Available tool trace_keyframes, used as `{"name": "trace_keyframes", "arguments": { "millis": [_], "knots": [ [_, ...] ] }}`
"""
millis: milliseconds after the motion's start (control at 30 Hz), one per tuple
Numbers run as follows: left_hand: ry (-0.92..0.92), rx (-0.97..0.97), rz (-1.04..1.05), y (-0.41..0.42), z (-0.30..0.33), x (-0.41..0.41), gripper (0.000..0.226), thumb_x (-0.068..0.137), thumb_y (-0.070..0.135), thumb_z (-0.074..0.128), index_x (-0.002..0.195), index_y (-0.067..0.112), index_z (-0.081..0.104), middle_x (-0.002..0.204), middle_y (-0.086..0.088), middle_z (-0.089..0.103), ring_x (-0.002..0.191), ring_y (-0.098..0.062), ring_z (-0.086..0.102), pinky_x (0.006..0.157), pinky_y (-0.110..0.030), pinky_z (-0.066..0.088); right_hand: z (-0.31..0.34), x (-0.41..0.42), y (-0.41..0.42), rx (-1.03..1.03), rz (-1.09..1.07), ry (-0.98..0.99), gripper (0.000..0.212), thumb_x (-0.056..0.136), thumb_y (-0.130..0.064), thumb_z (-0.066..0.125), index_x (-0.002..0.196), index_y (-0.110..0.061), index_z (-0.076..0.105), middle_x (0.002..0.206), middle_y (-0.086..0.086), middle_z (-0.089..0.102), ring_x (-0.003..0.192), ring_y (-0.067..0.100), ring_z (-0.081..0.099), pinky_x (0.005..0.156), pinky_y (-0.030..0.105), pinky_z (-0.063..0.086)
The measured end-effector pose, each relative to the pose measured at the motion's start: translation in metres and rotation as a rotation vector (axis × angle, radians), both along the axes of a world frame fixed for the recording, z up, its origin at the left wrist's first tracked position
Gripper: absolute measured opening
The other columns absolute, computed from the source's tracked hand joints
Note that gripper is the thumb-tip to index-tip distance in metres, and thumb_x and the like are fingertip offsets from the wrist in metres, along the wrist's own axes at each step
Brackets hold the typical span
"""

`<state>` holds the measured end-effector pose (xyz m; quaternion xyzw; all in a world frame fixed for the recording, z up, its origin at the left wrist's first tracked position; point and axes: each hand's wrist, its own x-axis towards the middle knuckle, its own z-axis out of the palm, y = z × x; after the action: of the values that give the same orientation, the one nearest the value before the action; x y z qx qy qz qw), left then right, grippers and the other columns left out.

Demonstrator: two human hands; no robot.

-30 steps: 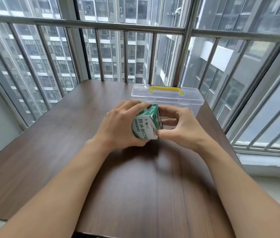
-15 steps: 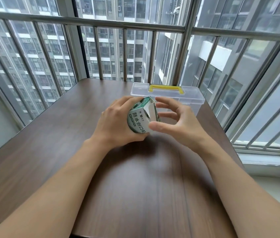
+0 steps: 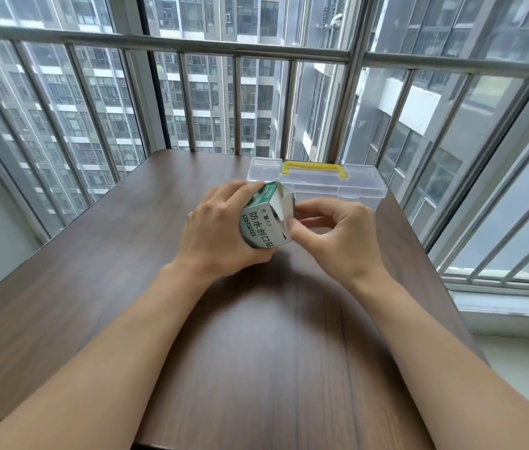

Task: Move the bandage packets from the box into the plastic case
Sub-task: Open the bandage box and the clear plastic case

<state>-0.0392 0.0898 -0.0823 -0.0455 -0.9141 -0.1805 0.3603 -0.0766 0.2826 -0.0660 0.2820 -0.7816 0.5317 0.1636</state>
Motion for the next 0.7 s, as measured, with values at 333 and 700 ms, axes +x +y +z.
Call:
{"name": "trace_keyframes", "arguments": {
  "millis": [333, 700],
  "knots": [
    [-0.01, -0.099, 0.111, 0.01, 0.001, 0.004, 0.096, 0.051, 0.046, 0.086, 0.138, 0.027, 0.053, 0.131, 0.002, 0.056, 0.12, -0.023, 0.049, 0.078, -0.041, 0.053, -0.005, 0.003, -0.009, 0.127, -0.075, -0.003, 0.019, 0.073, -0.026, 0.076, 0.092, -0.019, 0.075, 0.083, -0.01, 0.076, 0.075, 0.003, 0.071, 0.073, 0.033, 0.06],
    [-0.033, 0.228, -0.096, 0.003, 0.0, 0.002, 0.091, 0.048, 0.05, 0.087, 0.132, 0.03, 0.057, 0.124, 0.011, 0.062, 0.111, -0.012, 0.06, 0.092, -0.039, 0.052, -0.001, -0.013, 0.007, -0.149, -0.333, 0.056, 0.023, 0.08, -0.014, 0.08, 0.089, -0.021, 0.061, 0.086, -0.013, 0.061, 0.08, -0.007, 0.06, 0.06, 0.017, 0.049]
  ]
}}
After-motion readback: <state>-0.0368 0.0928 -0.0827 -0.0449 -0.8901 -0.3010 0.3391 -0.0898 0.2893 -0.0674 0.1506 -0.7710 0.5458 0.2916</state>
